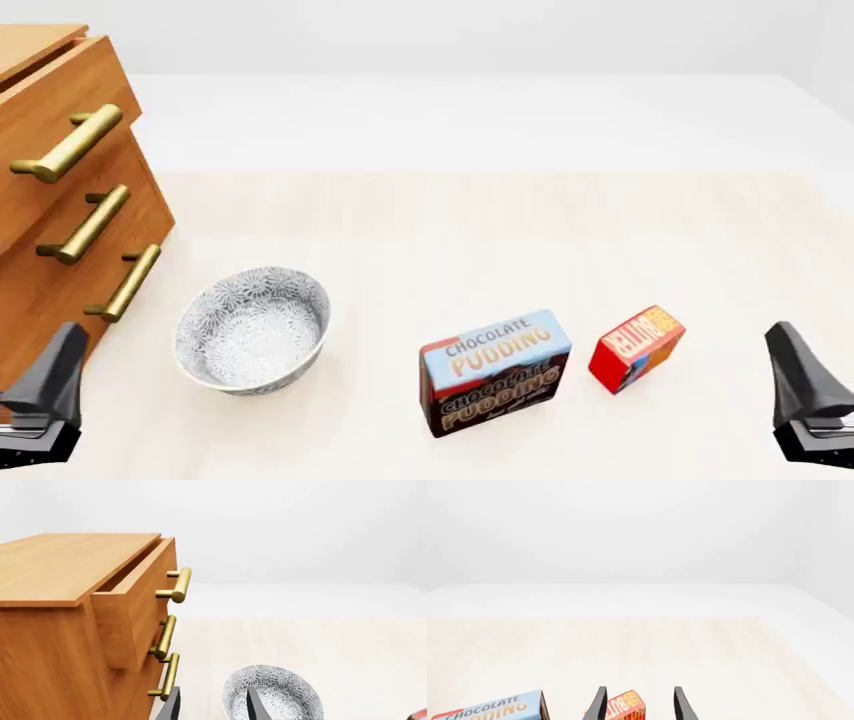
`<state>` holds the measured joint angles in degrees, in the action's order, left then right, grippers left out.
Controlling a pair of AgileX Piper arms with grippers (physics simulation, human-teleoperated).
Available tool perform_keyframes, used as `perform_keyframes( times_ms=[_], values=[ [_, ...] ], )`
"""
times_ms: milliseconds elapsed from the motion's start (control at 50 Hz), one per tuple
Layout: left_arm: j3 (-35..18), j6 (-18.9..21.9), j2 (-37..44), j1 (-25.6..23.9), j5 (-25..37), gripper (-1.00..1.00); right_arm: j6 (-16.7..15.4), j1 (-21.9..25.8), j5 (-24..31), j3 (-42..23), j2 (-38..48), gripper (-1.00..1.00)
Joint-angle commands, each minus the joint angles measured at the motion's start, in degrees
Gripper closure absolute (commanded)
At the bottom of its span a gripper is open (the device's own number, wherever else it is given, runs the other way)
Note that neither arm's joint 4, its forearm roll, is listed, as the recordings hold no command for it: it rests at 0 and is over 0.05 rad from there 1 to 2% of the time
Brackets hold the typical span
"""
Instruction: Put the butter at the back in the top drawer of the cabinet and close it.
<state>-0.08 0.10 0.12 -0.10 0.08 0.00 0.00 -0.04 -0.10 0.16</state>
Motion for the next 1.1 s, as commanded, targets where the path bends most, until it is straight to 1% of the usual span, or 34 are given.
perform_keyframes(
  times_ms=[20, 220, 340, 560, 580, 1100],
  values=[
    [-0.2, 0.37, -0.04, -0.08, 0.51, -1.0, 0.0, 0.0, -0.06, -0.15, 0.25, -1.0],
    [-0.76, 0.15, -0.1, 0.0, 0.95, -1.0, 0.0, 0.0, -0.06, -0.15, 0.25, -1.0],
    [-0.81, 3.9, -0.1, -2.77, 0.38, -1.0, 0.0, 0.0, -0.06, -0.15, 0.25, -1.0],
    [-0.81, 3.9, -0.1, -2.77, 0.38, -1.0, 0.0, 0.0, -0.06, -0.15, 0.25, -1.0],
    [-0.79, 8.14, -0.11, -2.69, -0.17, -1.0, 0.0, 0.0, -0.06, -0.15, 0.25, -1.0],
    [-0.79, 8.14, -0.11, -2.69, -0.17, -1.0, 0.0, 0.0, -0.06, -0.15, 0.25, -1.0]
  ],
)
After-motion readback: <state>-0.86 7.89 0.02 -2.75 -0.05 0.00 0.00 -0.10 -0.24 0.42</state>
